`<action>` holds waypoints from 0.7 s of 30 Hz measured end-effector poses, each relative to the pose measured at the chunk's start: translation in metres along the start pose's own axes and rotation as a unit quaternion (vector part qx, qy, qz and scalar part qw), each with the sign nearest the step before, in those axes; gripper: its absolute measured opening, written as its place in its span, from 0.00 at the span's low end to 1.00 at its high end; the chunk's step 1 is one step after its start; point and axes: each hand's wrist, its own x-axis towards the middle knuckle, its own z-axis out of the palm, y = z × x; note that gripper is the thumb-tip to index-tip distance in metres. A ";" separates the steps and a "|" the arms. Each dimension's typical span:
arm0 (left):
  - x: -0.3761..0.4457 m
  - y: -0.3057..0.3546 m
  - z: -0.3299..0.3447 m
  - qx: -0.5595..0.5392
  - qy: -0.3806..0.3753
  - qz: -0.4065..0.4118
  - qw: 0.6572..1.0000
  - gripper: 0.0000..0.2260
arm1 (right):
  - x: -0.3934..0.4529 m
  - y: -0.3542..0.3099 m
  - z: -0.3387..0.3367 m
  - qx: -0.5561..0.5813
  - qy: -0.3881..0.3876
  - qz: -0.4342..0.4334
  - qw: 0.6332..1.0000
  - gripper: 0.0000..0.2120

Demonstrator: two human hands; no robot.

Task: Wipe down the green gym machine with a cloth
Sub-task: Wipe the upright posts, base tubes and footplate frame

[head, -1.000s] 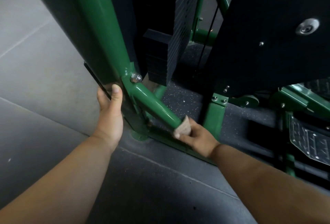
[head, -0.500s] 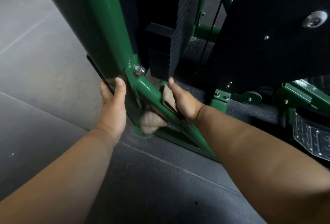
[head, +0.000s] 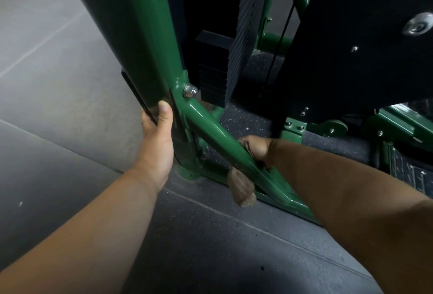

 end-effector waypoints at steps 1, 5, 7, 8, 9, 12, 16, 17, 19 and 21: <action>0.000 0.001 0.000 0.000 -0.002 0.000 1.000 0.53 | 0.002 -0.013 0.002 0.017 -0.002 -0.025 1.000 0.16; -0.003 0.006 -0.001 0.008 -0.012 -0.008 1.000 0.53 | -0.003 -0.062 0.015 0.075 -0.006 -0.119 0.990 0.18; -0.007 0.010 0.000 0.009 -0.021 -0.011 1.000 0.48 | -0.005 -0.062 0.018 0.076 -0.002 -0.133 0.988 0.18; -0.008 0.011 0.000 0.006 -0.025 -0.010 1.000 0.46 | -0.006 -0.056 0.019 0.077 0.012 -0.133 0.988 0.17; -0.009 0.013 0.000 0.001 -0.024 -0.008 1.000 0.44 | -0.004 -0.046 0.018 0.078 0.029 -0.134 0.988 0.16; -0.007 0.018 -0.004 -0.028 0.000 -0.033 0.999 0.47 | -0.004 -0.010 0.012 0.022 0.085 -0.107 0.990 0.12; -0.006 0.017 -0.006 -0.007 -0.011 -0.040 0.999 0.55 | -0.009 0.054 0.003 -0.050 0.112 -0.029 0.992 0.17; -0.006 0.015 -0.005 0.000 -0.014 -0.035 0.999 0.57 | -0.012 0.071 0.003 -0.073 0.130 -0.019 0.989 0.21; -0.004 0.012 -0.003 0.010 -0.018 -0.027 0.999 0.60 | -0.023 0.098 0.005 -0.091 0.176 0.004 0.980 0.25; 0.000 0.008 -0.003 0.009 -0.015 -0.024 1.000 0.61 | -0.031 0.120 0.012 -0.045 0.203 0.021 0.978 0.24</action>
